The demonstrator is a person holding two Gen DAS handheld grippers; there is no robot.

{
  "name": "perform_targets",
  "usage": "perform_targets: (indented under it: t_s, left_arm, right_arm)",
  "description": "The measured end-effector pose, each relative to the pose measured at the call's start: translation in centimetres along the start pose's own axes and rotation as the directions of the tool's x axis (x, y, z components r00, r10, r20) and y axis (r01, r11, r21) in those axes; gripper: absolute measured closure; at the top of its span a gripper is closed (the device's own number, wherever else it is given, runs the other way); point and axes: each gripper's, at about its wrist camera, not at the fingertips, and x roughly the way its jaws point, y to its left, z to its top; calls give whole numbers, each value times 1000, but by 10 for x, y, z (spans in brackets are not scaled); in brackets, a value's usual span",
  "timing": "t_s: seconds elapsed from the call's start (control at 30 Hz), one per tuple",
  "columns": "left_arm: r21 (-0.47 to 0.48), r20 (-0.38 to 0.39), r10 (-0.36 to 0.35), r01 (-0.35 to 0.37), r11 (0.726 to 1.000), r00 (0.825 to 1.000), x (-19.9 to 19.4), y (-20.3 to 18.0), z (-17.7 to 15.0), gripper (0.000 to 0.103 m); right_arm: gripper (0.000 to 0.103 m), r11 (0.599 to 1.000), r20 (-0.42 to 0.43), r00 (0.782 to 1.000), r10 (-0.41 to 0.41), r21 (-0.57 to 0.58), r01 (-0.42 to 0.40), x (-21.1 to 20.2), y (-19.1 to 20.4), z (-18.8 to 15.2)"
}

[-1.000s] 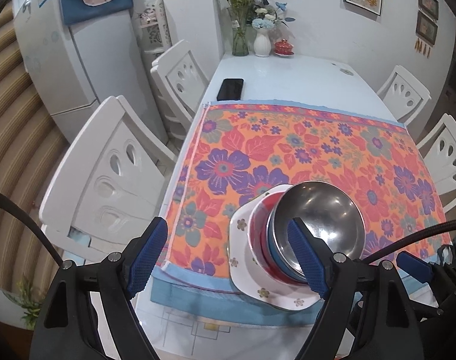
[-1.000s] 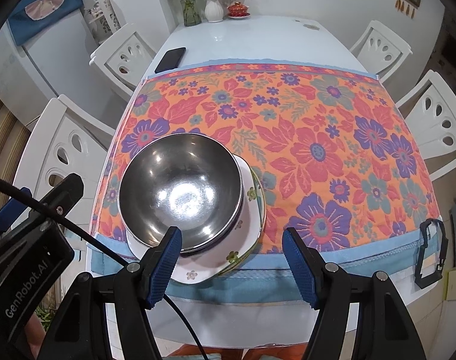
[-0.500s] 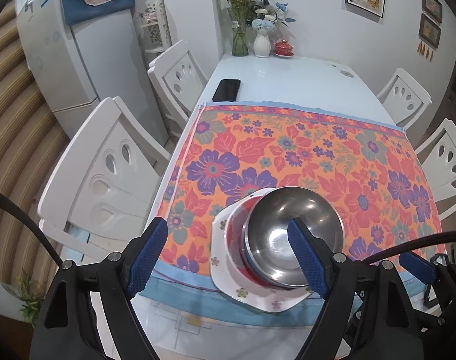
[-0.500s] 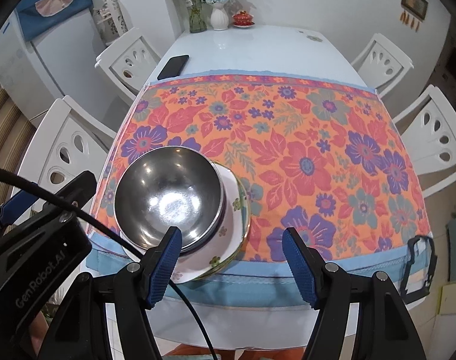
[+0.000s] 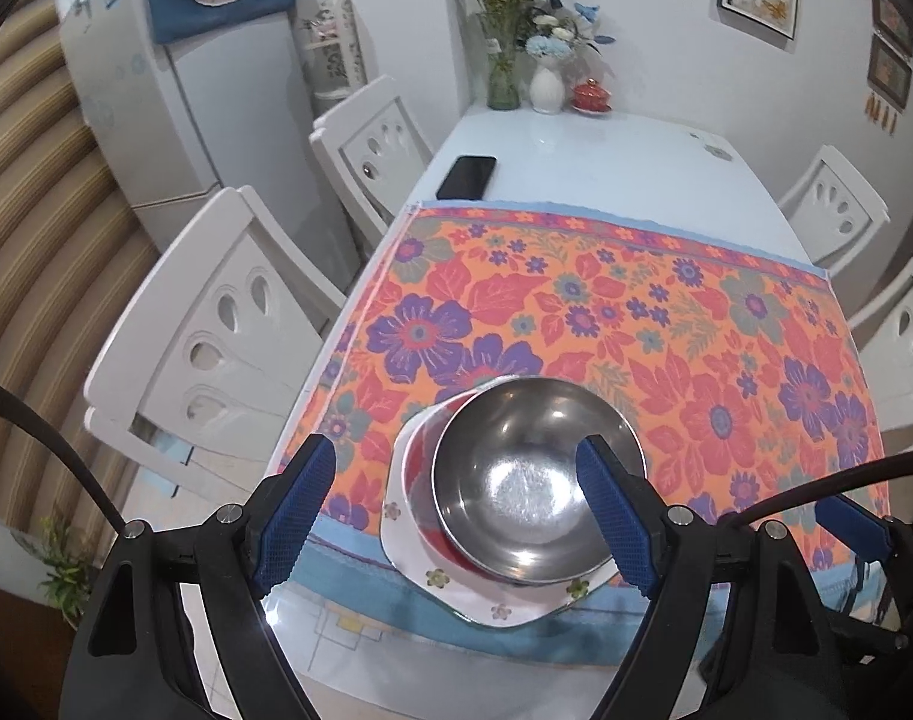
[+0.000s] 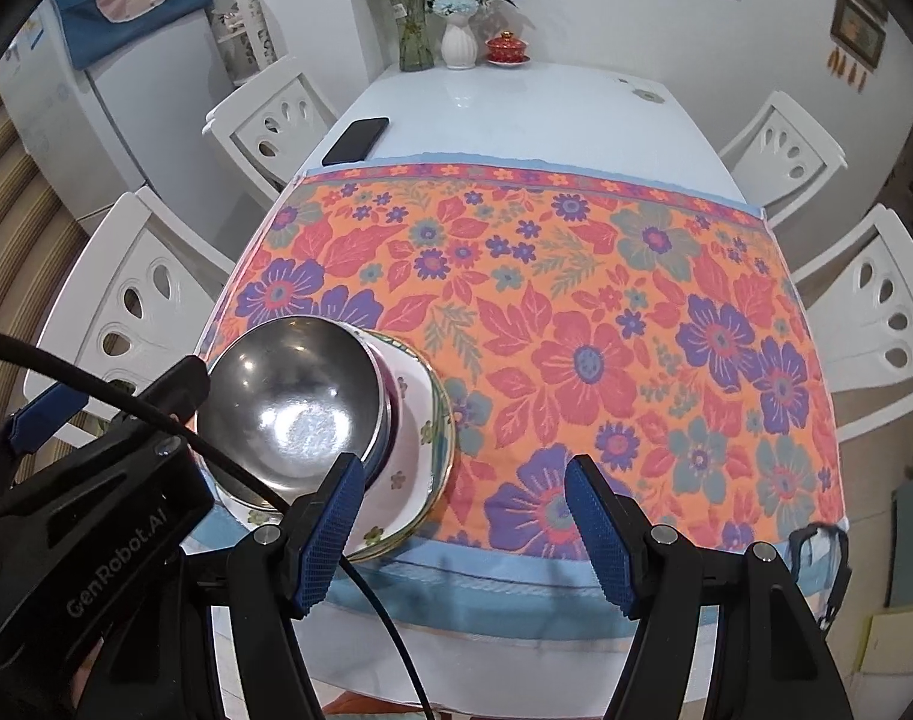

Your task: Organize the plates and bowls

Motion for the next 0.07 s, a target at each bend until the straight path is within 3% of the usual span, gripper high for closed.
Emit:
perform_targets:
  t_s: [0.07]
  left_arm:
    - [3,2,-2,2,1000,1000,0,-6,3,22]
  right_arm:
    - [36,1000,4,1000,2,4,-3,0,-10,2]
